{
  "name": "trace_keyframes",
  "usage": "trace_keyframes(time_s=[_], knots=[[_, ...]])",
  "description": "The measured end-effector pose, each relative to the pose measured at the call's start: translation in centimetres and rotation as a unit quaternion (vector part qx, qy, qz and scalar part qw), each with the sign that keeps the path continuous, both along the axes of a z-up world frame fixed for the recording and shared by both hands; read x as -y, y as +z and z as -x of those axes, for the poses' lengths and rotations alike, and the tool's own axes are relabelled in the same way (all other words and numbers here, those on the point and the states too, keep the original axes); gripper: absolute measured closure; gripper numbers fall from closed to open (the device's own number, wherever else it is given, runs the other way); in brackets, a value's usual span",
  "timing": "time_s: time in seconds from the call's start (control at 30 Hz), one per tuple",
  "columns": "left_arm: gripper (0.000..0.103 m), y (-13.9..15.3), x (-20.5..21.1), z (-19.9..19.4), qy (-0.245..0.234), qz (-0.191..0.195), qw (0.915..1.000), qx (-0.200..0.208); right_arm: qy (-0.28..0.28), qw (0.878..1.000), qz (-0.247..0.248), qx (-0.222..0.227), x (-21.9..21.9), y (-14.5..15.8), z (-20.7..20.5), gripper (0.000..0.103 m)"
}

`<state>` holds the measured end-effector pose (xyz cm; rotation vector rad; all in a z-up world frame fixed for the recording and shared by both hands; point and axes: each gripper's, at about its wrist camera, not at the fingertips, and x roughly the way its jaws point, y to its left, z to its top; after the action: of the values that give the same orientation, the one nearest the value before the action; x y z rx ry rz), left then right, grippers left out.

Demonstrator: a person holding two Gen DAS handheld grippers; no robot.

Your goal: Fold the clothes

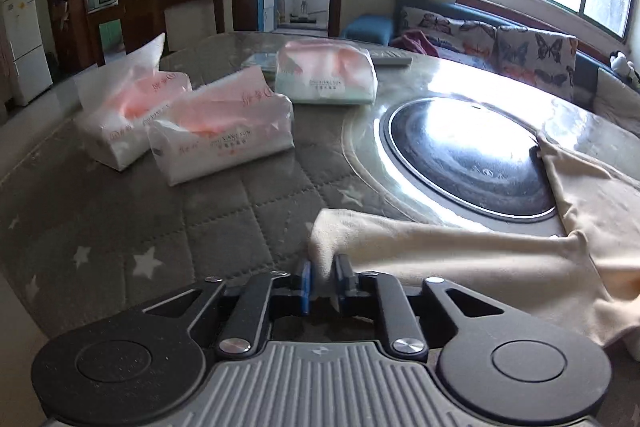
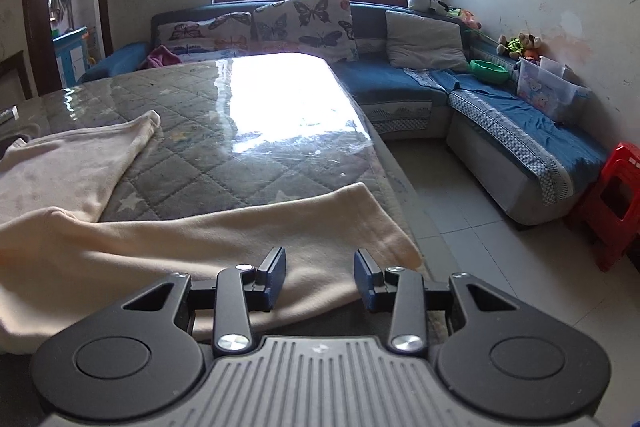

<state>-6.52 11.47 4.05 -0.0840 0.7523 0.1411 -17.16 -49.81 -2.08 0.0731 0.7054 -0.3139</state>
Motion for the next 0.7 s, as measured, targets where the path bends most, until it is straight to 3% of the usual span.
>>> trace_keyframes(time_s=[0.07,0.17,0.33,0.43,0.53,0.7], knots=[[0.084,0.6,0.7,0.4,-0.014,-0.008,0.9998,0.012,0.009,1.000,0.001,0.000,-0.3,0.7,0.3,0.067],[0.069,2.1,2.0,1.0,-0.035,-0.027,0.9983,0.038,0.035,0.999,0.003,0.004,-1.2,2.2,0.9,0.067],[0.070,4.3,5.4,2.0,-0.127,-0.010,0.9891,0.074,0.128,0.992,-0.001,0.012,-5.2,4.5,0.8,0.068],[0.071,4.4,8.5,2.2,-0.205,0.006,0.9758,0.077,0.193,0.981,-0.021,0.008,-8.2,5.2,0.3,0.068],[0.071,4.2,11.7,2.4,-0.279,0.020,0.9573,0.071,0.262,0.964,-0.048,0.002,-11.8,5.5,-0.7,0.069],[0.068,3.7,16.9,2.6,-0.400,0.042,0.9135,0.062,0.317,0.947,-0.050,-0.014,-15.6,4.9,-1.0,0.069]])
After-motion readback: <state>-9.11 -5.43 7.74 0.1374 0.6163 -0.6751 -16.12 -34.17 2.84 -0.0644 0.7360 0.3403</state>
